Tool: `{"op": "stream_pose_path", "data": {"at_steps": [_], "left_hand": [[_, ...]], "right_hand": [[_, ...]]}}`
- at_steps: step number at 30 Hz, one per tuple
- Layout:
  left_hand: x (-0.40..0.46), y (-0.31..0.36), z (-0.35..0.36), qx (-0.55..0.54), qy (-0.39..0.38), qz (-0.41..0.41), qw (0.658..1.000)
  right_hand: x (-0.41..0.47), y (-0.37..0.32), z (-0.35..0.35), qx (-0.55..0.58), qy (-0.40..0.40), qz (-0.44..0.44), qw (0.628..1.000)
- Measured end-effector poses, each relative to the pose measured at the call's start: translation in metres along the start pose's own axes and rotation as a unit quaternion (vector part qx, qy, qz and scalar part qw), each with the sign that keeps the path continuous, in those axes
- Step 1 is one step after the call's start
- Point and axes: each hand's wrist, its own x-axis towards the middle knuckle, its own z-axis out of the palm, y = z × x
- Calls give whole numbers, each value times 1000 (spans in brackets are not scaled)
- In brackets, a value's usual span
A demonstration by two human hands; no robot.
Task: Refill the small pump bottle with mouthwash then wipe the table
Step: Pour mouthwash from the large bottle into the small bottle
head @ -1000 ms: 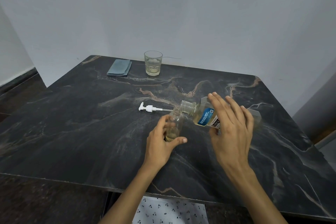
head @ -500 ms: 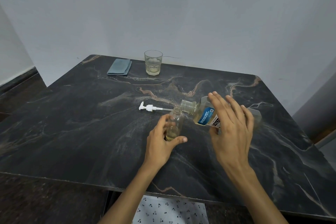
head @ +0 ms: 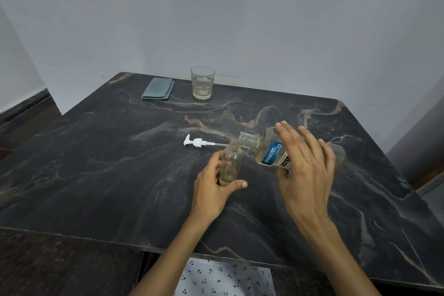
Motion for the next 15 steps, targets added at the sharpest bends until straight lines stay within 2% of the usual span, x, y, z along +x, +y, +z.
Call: {"op": "stream_pose_path", "data": {"at_steps": [15], "left_hand": [[-1, 4, -1, 3, -3, -1, 1000]], "right_hand": [[1, 0, -1, 2, 0, -2, 1000]]}}
